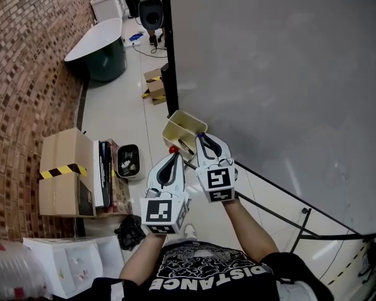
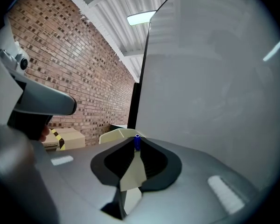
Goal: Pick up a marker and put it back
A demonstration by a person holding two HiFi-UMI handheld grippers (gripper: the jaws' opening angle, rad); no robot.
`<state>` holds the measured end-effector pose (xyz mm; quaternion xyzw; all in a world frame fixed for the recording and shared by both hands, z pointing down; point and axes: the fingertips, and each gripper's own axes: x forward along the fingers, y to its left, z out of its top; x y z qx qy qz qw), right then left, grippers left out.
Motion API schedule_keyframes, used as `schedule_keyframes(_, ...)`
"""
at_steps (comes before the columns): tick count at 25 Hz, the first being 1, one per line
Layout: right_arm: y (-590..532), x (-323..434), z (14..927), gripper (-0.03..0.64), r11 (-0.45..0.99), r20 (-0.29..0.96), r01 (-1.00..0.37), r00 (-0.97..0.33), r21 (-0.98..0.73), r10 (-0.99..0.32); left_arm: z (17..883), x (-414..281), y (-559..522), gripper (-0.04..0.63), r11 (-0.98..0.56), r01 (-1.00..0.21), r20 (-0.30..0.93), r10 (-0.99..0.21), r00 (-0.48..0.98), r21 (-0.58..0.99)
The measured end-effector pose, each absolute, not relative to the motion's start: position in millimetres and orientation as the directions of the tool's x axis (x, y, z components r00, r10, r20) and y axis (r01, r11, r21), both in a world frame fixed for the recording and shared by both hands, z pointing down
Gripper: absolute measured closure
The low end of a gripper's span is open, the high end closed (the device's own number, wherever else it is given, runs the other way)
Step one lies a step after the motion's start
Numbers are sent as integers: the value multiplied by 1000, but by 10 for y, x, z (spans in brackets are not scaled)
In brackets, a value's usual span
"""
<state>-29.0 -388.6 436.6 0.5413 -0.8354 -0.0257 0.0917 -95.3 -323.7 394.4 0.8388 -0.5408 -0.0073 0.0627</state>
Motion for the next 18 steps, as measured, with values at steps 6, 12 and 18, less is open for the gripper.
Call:
schedule_keyframes(6,-3858,-275,4344,581,420,130,-897,-404,140,-906,3954,-891,-3189,589,-412,-904,62,-905,420,114)
schedule_keyframes(12,-3732,-249,4199,581,421,102,-897,-410,137,-906,3889,-887,-3096,589,-404,-908,50,-910,411,115)
schedule_keyframes(18,-3494,-229,4037,581,426,64,-894,-421,140,-905,3830,-822,-2905,589,-407,-907,37,-910,413,111)
